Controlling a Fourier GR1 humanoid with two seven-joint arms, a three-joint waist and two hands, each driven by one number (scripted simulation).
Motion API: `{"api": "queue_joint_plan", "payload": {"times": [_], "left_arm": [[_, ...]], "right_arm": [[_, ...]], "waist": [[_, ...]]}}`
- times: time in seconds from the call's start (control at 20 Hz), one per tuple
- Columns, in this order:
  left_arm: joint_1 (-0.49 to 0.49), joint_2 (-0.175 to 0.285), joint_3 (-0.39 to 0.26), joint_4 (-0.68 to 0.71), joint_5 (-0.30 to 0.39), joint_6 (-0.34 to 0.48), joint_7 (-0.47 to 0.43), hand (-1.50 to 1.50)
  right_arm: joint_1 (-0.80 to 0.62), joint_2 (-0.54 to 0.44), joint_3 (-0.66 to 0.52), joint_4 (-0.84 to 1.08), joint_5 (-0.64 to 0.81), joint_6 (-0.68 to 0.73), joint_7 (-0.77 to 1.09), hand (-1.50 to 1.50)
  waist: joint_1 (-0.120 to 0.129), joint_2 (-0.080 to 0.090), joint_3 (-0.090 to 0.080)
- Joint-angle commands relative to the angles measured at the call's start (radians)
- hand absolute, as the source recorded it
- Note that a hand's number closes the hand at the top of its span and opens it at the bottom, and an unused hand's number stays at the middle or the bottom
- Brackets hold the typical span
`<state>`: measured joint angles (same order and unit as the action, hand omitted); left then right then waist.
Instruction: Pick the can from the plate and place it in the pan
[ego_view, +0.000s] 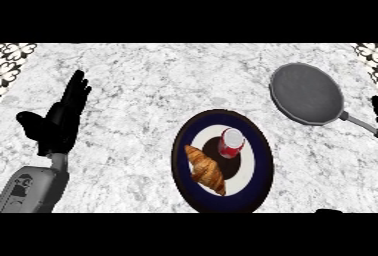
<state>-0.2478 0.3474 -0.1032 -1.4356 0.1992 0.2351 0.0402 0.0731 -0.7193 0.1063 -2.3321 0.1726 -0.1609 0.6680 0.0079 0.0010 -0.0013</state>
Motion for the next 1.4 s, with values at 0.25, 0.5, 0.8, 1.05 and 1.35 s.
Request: {"api": "queue_joint_plan", "payload": {"times": [0.25,0.5,0.8,1.05,1.35], "left_arm": [[-0.004,0.012,0.05,-0.045,-0.025,-0.036,0.056,0.0],[-0.002,-0.049,0.038,-0.03,-0.051,-0.024,0.043,0.0],[0.048,-0.041,0.089,-0.012,-0.049,-0.084,-0.001,0.0],[0.022,-0.091,0.052,-0.07,-0.104,-0.027,0.064,0.0],[-0.016,-0.066,0.121,-0.016,-0.098,-0.092,0.051,0.0]], "right_arm": [[-0.268,0.15,0.17,0.036,0.066,0.097,0.208,-1.5],[-0.295,0.226,0.197,0.14,0.135,0.13,0.276,-1.5],[-0.255,0.292,0.185,0.185,0.232,0.152,0.271,-1.5],[-0.32,0.364,0.204,0.337,0.238,0.188,0.252,-1.5],[-0.285,0.426,0.208,0.402,0.245,0.233,0.131,-1.5]], "waist": [[-0.001,-0.001,0.001],[-0.005,-0.001,0.001],[-0.006,-0.001,0.001],[-0.003,-0.001,0.001],[-0.005,-0.001,0.001]]}}
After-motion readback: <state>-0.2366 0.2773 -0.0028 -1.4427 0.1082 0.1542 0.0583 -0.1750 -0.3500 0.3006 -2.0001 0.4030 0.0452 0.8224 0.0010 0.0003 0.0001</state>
